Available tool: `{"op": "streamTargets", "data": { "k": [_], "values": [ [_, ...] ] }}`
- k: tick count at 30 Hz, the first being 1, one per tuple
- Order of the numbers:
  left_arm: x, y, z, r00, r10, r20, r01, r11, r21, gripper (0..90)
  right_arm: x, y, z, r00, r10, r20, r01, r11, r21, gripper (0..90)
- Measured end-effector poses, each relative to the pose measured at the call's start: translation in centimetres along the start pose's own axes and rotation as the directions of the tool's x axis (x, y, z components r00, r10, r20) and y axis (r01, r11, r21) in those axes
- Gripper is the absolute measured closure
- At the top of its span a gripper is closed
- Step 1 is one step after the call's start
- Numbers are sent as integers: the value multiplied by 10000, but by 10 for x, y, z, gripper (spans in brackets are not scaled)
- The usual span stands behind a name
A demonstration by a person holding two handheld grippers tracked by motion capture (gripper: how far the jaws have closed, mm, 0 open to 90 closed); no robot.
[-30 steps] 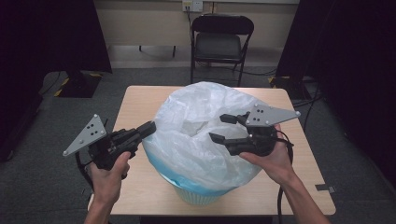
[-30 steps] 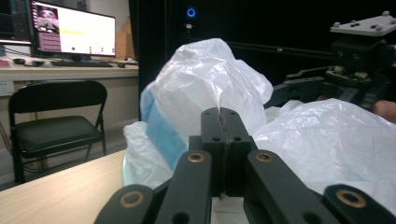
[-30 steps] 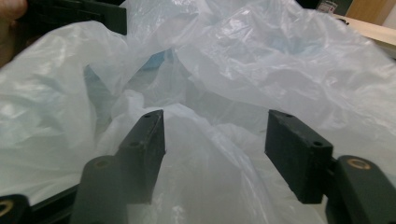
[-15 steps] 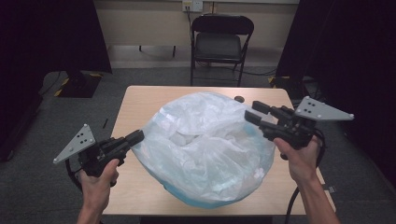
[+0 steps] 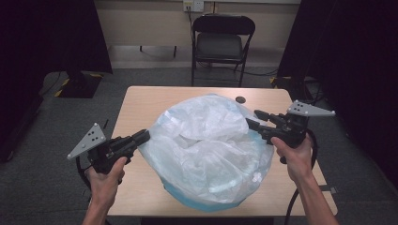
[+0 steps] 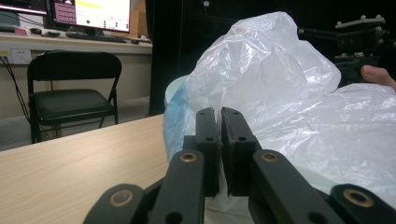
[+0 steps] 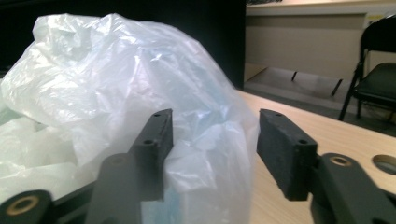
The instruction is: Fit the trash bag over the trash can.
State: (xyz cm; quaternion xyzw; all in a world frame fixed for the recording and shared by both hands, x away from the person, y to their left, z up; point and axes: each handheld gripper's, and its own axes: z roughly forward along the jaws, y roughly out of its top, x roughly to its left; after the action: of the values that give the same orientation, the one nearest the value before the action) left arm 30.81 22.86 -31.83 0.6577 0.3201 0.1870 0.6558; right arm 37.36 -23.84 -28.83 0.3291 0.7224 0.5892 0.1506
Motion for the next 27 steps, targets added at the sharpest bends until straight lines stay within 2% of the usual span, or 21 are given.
{"op": "streamTargets", "data": {
  "k": [2,5,8,10,13,15,17,19,21,24,27],
  "values": [
    [3,1,-1,9999,-83,58,83,10000,-52,866,1,1,4,9998,-134,-155,135,9999,66,713],
    [8,-2,-2,9997,-256,-1,256,9996,-121,864,1,3,6,9996,-269,35,269,9995,-140,889],
    [11,-3,0,9992,-378,-110,376,9991,-185,861,0,8,10,9990,-387,221,394,9987,-323,900],
    [12,-1,1,9993,-353,-158,348,9989,-300,846,2,12,14,9952,-748,631,772,9963,-376,900],
    [11,4,2,9998,-163,-132,154,9979,-635,836,6,20,15,9922,-960,790,1035,9899,-970,900],
    [9,8,2,9996,9,-273,-29,9973,-740,827,8,27,13,9902,-1041,932,1170,9824,-1454,900],
    [9,9,4,9986,216,-485,-258,9959,-866,822,9,32,12,9861,-1079,1263,1288,9768,-1712,900],
    [11,9,5,9979,180,-616,-228,9967,-782,822,8,35,11,9836,-1046,1467,1309,9744,-1830,900],
    [15,4,7,9974,-57,-719,17,9985,-551,845,5,34,14,9814,-908,1691,1184,9799,-1606,900],
    [21,-6,10,9961,-483,-733,455,9982,-391,892,-4,24,23,9818,-777,1733,942,9916,-890,900],
    [22,-13,14,9959,-562,-709,563,9984,-2,900,-13,13,32,9847,-559,1649,624,9975,-340,900]
  ]
}}
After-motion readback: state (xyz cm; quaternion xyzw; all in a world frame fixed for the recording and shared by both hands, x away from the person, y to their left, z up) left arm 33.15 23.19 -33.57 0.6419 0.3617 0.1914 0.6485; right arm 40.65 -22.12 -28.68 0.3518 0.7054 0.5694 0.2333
